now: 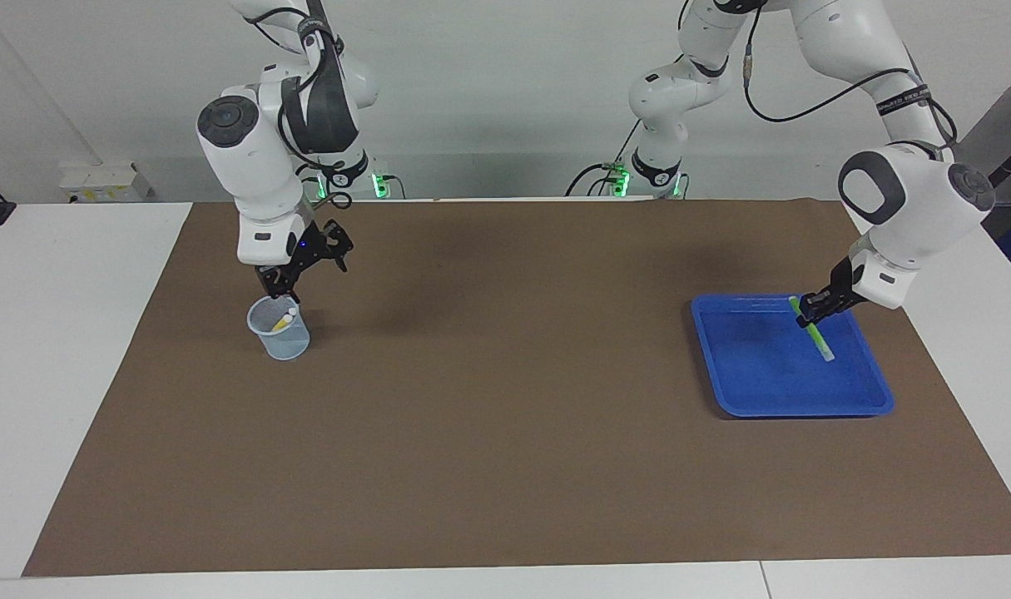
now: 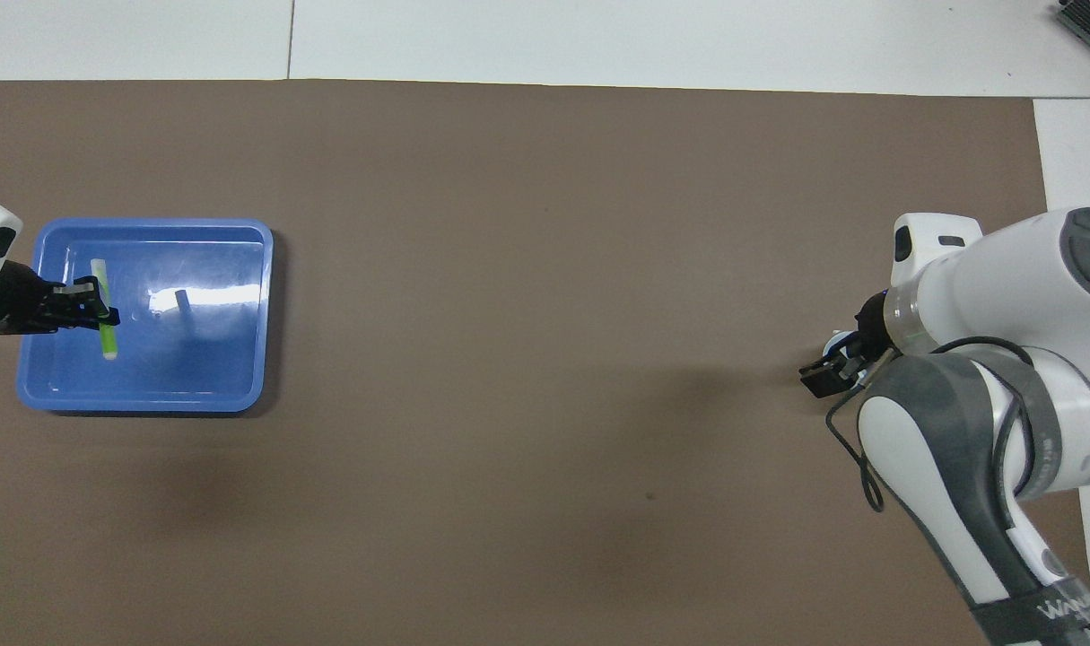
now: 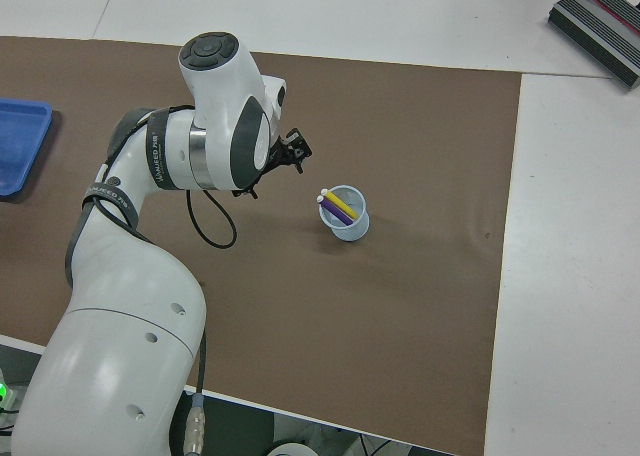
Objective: Transfer and insert pens with both arms
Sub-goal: 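Lift the green pen with the left gripper while the right gripper approaches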
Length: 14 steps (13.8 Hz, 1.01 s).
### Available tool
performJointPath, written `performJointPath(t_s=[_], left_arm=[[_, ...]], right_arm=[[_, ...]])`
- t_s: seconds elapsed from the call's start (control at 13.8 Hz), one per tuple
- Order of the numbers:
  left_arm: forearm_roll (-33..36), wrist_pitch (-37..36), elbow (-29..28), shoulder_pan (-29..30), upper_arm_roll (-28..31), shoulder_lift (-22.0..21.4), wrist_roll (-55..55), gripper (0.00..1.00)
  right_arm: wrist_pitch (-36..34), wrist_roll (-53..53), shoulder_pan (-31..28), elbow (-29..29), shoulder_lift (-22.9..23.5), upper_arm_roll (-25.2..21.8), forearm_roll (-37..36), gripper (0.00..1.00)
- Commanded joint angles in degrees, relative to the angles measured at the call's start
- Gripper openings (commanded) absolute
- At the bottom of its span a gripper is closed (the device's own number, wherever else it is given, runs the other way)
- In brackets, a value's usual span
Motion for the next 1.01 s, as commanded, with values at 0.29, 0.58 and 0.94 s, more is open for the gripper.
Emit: performJointPath(t_s=[0.29, 0.58, 0.94], left_arm=[[-15.5, -0.8, -1.2, -1.1, 0.6, -3.6, -18.4, 0.00], [-16.4, -0.9, -2.5, -6.6, 0.6, -6.7, -31.6, 0.00], [-21.2, -0.5, -4.0, -12.5, 0.6, -10.4, -46.9, 0.00]], right_arm=[[-3.5, 7.1, -0.2, 0.1, -0.9, 0.4, 7.0, 1.00], [-2.7, 22.5, 6.3, 0.2, -1.2, 0.7, 16.7, 1.00], [-0.6, 36.3, 10.3, 3.5, -0.8, 0.8, 30.3, 1.00]])
